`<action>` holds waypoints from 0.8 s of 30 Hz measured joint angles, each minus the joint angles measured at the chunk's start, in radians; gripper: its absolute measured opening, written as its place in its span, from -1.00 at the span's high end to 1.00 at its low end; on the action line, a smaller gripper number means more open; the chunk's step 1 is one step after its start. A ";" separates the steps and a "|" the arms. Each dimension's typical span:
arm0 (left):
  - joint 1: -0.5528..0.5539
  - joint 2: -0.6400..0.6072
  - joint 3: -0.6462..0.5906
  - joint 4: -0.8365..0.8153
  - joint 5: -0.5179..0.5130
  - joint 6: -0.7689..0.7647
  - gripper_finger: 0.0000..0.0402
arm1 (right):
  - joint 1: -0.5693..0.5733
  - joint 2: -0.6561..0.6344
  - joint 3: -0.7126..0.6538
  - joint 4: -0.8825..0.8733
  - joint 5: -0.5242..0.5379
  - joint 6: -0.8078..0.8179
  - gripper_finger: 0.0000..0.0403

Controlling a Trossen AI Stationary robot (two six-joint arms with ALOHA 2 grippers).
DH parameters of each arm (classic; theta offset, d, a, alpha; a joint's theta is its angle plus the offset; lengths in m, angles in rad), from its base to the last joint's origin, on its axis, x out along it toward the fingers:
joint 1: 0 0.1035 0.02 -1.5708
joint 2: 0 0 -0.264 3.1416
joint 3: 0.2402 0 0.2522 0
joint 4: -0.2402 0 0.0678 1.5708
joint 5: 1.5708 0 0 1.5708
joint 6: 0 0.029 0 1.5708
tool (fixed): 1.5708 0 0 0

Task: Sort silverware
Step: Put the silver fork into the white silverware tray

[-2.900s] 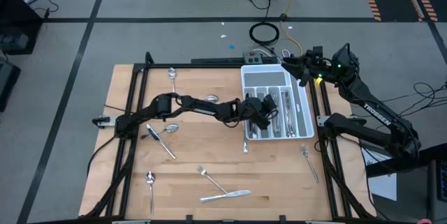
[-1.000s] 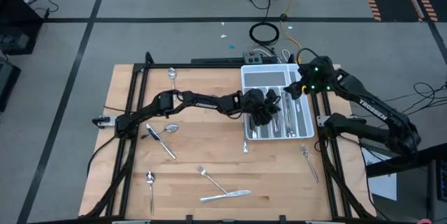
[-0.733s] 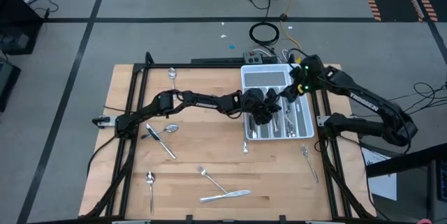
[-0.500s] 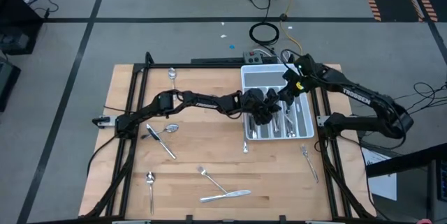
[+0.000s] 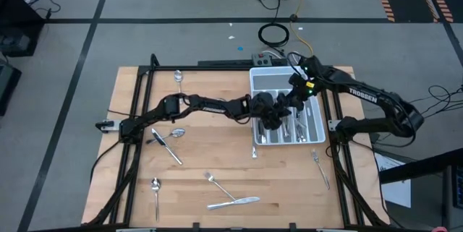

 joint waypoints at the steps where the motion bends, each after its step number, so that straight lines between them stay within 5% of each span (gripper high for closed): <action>1: -0.003 0.000 -0.001 0.001 -0.005 0.014 0.97 | 0.000 0.009 0.000 0.002 -0.005 -0.013 -0.05; 16: -0.033 -0.008 -0.002 0.083 -0.053 0.026 0.97 | -0.096 0.131 -0.002 0.108 -0.276 -0.134 -0.05; 24: -0.033 -0.009 -0.002 0.097 -0.126 0.029 0.97 | -0.153 0.134 0.000 0.077 -0.237 -0.161 -0.02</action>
